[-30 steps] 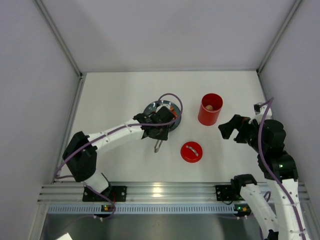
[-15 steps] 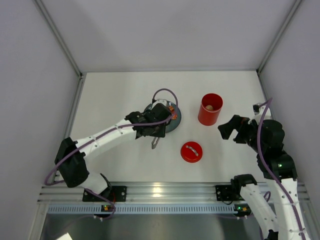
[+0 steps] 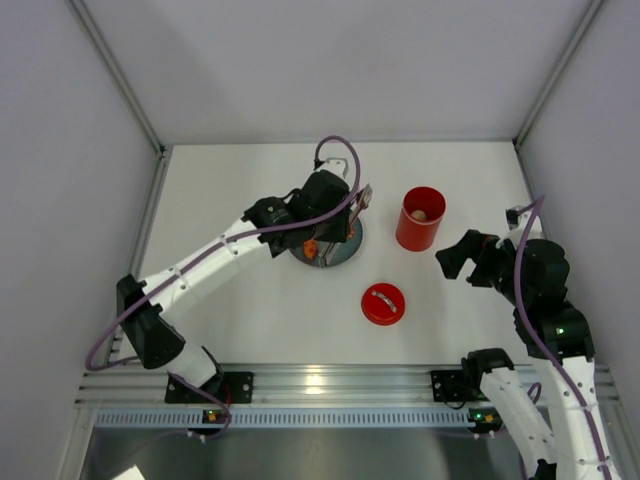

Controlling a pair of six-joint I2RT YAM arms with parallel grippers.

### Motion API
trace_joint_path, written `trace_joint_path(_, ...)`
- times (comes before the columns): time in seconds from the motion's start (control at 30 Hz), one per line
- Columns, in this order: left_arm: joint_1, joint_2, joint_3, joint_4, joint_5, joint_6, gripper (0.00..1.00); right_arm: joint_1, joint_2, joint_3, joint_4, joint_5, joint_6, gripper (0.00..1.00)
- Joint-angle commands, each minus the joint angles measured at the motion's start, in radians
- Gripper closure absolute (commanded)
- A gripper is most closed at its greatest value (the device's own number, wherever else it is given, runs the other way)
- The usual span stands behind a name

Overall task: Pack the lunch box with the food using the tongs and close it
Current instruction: Pick up the fake food from the plate, then place the fake food in the packing box.

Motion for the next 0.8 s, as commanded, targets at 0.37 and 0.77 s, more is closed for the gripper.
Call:
trace_joint_path(0.37, -0.052, 0.16, 0.177, 0.298, 0.199, 0.114, 0.75, -0.01, 0.019, 0.064, 0.012, 0.006, -0.012, 0.01)
trace_joint_path(0.77, -0.063, 0.272, 0.243, 0.315, 0.208, 0.128, 0.67, -0.01, 0.027, 0.09, -0.003, 0.013, -0.015, 0.0)
